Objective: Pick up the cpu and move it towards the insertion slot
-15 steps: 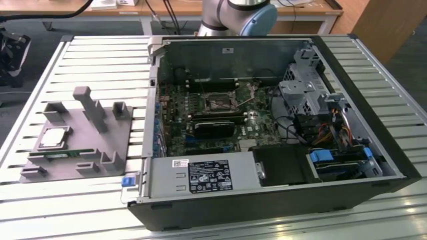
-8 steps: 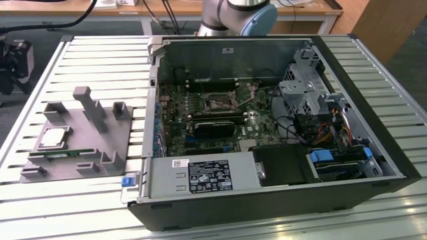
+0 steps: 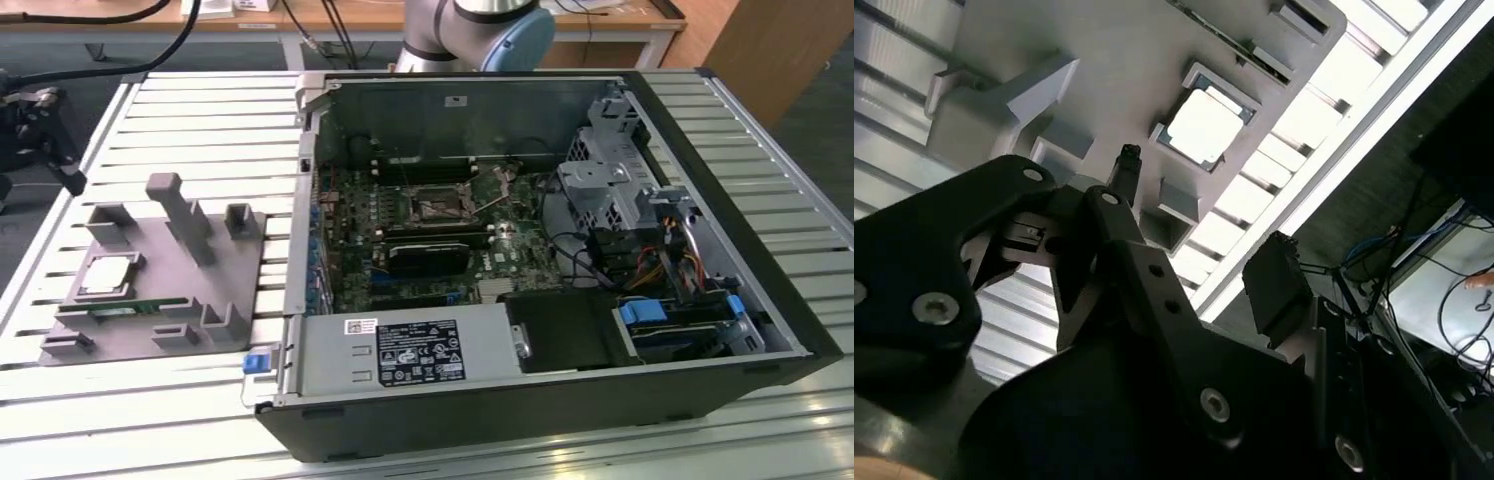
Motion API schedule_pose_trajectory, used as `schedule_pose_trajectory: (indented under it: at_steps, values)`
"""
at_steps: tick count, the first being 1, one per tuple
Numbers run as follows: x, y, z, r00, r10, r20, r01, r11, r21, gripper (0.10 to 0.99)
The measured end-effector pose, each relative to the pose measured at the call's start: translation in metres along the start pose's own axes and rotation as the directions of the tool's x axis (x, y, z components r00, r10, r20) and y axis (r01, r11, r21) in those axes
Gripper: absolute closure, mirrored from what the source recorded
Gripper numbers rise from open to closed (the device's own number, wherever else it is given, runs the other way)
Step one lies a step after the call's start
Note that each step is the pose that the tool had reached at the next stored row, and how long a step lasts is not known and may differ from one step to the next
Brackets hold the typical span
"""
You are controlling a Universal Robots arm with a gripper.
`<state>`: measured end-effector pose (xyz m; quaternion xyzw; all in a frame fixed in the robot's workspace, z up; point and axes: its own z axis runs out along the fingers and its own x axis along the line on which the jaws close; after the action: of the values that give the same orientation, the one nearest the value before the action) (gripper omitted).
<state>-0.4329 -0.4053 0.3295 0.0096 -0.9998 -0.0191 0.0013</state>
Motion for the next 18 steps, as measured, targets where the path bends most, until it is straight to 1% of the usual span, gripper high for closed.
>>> schedule_pose_trajectory:
  at_steps: [1, 9, 18]
  values:
    - [0.0003, 0.0000, 0.0019, 1.0000, 0.000, -0.0001, 0.000, 1.0000, 0.000, 0.380]
    - [0.0011, -0.0006, 0.0140, 1.0000, 0.000, 0.0000, 0.000, 1.0000, 0.000, 0.380]
    - [0.0011, -0.0008, 0.0216, 1.0000, 0.000, -0.0001, 0.000, 1.0000, 0.000, 0.380]
